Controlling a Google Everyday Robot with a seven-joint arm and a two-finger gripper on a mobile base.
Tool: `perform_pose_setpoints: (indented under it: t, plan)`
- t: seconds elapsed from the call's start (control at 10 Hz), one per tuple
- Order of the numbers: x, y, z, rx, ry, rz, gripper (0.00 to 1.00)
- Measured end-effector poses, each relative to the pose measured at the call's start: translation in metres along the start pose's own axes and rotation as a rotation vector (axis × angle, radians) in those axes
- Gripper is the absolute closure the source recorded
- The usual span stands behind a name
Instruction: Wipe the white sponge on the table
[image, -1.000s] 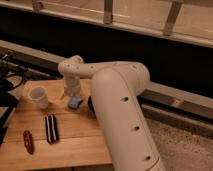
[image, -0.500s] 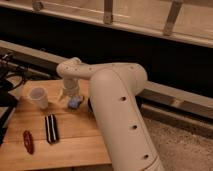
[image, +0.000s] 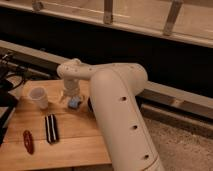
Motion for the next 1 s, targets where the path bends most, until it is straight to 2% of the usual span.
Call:
perform_pose_setpoints:
  t: [0.1, 0.3, 0.5, 1.0]
  plan:
    - [-0.001, 0.0, 0.0, -0.002, -0.001, 0.003, 0.19]
    - [-0.001, -0.002, 0.007, 0.022, 0.018, 0.009, 0.19]
    - [-0.001, -0.006, 0.011, 0.029, 0.022, 0.017, 0.19]
    - [-0.003, -0.006, 0.013, 0.012, -0.009, 0.012, 0.19]
